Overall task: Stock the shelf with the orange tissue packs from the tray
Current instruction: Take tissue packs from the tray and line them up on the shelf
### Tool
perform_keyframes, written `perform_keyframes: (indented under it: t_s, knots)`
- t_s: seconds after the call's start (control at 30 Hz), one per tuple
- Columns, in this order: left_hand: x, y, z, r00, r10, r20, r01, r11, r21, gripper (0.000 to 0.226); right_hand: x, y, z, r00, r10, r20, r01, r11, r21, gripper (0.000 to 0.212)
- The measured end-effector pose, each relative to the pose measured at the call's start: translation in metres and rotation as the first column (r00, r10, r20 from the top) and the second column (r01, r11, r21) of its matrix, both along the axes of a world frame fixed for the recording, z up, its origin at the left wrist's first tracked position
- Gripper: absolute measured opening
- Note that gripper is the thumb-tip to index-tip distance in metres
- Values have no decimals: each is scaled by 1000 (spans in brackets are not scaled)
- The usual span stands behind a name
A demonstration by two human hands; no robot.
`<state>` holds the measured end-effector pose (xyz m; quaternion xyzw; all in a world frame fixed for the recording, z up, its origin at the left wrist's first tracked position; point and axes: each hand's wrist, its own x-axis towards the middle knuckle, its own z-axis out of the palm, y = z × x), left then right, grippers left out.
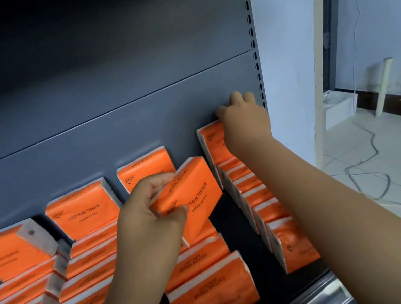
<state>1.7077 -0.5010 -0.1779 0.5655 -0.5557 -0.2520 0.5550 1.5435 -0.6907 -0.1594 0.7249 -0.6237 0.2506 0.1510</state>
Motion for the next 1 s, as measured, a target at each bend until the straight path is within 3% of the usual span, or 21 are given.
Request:
perform_keyframes:
  t_s: [0.07, 0.13, 0.2, 0.3, 0.4, 0.47, 0.6, 0.83, 1.0]
  knots:
    - [1, -3, -1, 999, 13, -51, -13, 1000, 3, 52, 8, 16, 10, 1000, 2, 29, -1, 1000, -25, 39]
    - [3, -6, -2, 991, 19, -133, -18, 1000, 10, 51, 17, 38, 23, 975, 85, 206, -87, 996, -1, 27]
    - [6, -11, -1, 970, 12, -242, -5, 1000, 27, 51, 27, 66, 37, 888, 182, 421, -261, 955, 138, 22]
    - [8, -20, 2, 929, 15, -370, -8, 1000, 20, 52, 39, 114, 38, 835, 338, 434, -469, 850, 239, 32]
    - [14, -24, -2, 928, 130, -348, -168, 982, -82, 58, 46, 139, 22, 776, 413, 476, -566, 790, 237, 44]
    - [16, -24, -8, 926, 208, -316, -269, 949, -166, 52, 50, 134, 15, 751, 394, 529, -552, 815, 176, 48]
    - [9, -28, -13, 859, 298, -415, -389, 909, -151, 43, 47, 112, 19, 701, 285, 654, -442, 893, 84, 18]
    - [-11, -50, -12, 859, 359, -365, -382, 924, 12, 37, 22, 102, 38, 671, 208, 712, -423, 896, 136, 28]
    - [-35, -62, 9, 912, 150, -382, -119, 987, 103, 35, -11, 86, 52, 411, 33, 911, -468, 865, 180, 41]
